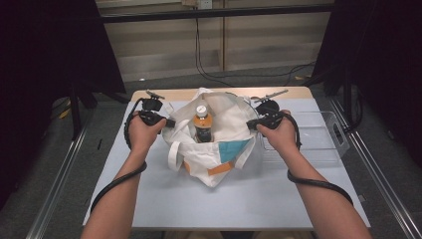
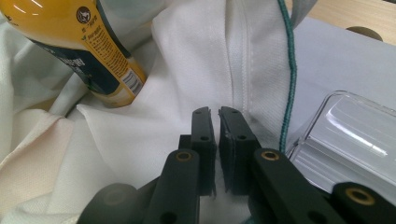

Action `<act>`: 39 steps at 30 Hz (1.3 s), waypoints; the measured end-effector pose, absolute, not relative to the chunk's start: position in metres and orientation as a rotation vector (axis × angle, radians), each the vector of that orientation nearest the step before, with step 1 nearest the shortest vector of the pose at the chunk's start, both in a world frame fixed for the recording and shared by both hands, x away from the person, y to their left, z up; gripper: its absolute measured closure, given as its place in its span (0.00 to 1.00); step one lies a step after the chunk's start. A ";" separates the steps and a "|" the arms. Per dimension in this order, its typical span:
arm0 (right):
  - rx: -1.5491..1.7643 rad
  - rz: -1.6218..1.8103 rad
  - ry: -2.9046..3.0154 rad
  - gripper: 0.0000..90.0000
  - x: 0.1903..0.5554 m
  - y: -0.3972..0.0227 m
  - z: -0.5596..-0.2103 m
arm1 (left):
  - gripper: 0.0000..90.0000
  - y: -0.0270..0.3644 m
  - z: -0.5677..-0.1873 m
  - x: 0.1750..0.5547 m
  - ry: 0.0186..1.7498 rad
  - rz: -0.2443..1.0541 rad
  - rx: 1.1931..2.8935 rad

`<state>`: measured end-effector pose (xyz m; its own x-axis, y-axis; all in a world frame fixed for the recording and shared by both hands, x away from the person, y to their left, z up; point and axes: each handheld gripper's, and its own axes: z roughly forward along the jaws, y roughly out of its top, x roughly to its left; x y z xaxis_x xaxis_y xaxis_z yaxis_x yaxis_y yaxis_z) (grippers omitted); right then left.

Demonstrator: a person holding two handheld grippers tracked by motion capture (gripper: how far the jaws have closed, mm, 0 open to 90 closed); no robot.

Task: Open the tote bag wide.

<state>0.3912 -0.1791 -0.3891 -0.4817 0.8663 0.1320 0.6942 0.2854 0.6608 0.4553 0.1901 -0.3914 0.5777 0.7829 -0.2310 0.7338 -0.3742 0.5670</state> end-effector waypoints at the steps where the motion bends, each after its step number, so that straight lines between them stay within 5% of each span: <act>1: 1.435 0.986 2.303 0.94 0.391 -0.179 -0.390 | 0.98 0.191 -0.393 0.455 1.203 0.093 2.170; 39: 1.444 0.969 2.319 0.89 0.388 -0.184 -0.400 | 0.94 0.194 -0.404 0.450 1.208 0.061 2.154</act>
<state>0.3883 -0.1835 -0.4000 -0.4817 0.8658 0.1356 0.7047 0.2907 0.6472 0.4502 0.1944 -0.4043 0.5725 0.7757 -0.2657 0.7449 -0.3566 0.5639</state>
